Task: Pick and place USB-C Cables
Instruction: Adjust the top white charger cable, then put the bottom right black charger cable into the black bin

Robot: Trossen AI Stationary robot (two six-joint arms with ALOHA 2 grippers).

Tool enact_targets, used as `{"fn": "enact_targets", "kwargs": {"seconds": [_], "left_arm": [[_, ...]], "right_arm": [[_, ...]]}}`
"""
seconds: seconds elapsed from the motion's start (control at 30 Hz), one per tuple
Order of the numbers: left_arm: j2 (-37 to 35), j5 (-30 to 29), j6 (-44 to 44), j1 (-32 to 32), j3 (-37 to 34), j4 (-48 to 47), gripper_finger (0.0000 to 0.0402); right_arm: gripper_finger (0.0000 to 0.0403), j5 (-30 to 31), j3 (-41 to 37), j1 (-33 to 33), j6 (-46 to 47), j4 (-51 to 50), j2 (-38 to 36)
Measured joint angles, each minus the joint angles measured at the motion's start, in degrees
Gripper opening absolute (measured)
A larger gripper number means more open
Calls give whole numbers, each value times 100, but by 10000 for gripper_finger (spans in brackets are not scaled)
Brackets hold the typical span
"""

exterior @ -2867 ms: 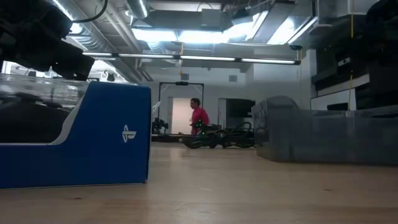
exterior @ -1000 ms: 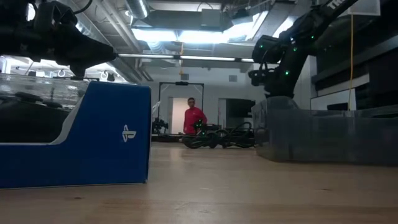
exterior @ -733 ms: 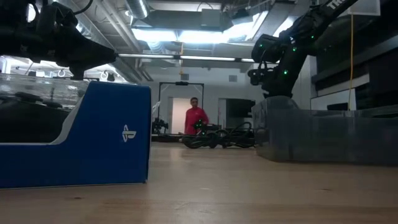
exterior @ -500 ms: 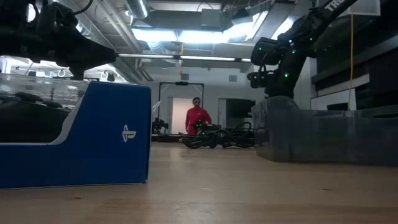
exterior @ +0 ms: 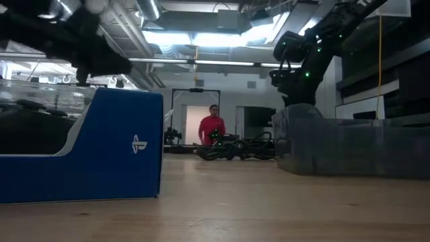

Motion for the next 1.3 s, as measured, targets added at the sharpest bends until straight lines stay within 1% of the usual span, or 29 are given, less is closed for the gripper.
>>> {"fn": "enact_targets", "kwargs": {"seconds": [0.1,0.17,0.23,0.3,0.37,0.43,0.57,0.67,0.73,0.9,1.0,1.1,1.2,1.3], "left_arm": [[776,418,-911,477,844,-2477,110],[1380,794,-1398,724,1338,-3747,110],[1927,1177,-1752,877,1687,-4707,110],[2469,1513,-2004,947,1901,-5153,110],[3042,1894,-2175,976,1956,-5205,110],[3663,2210,-2295,975,1951,-5038,110],[4760,2231,-2359,1004,2028,-4369,110],[5342,2349,-2007,1025,2408,-3611,110],[5601,2399,-1682,1023,2787,-3289,110],[5987,2335,-736,1023,3874,-3268,110],[6025,2312,-207,1014,4327,-3701,110],[6009,2114,172,956,4528,-4385,110],[5967,1764,296,886,4544,-4945,110],[5966,1515,457,804,4544,-5287,110]], "right_arm": [[150,-4,1,0,188,-27,-107],[150,-12,0,3,221,-28,-138],[150,-12,0,15,218,-28,-141],[150,-11,0,15,208,-30,-141],[150,-11,0,15,206,-32,-141],[150,-12,0,15,204,-30,-141],[150,-12,0,15,177,-30,-141],[150,-11,0,15,92,-36,-141],[150,-10,0,15,12,-36,-141],[150,-12,0,15,10,-58,-141],[150,-194,0,15,-185,-87,-141],[150,-429,0,15,-658,-183,-141],[150,-460,0,17,-1041,-322,-75],[150,-457,-4,25,-1336,-423,126]]}}
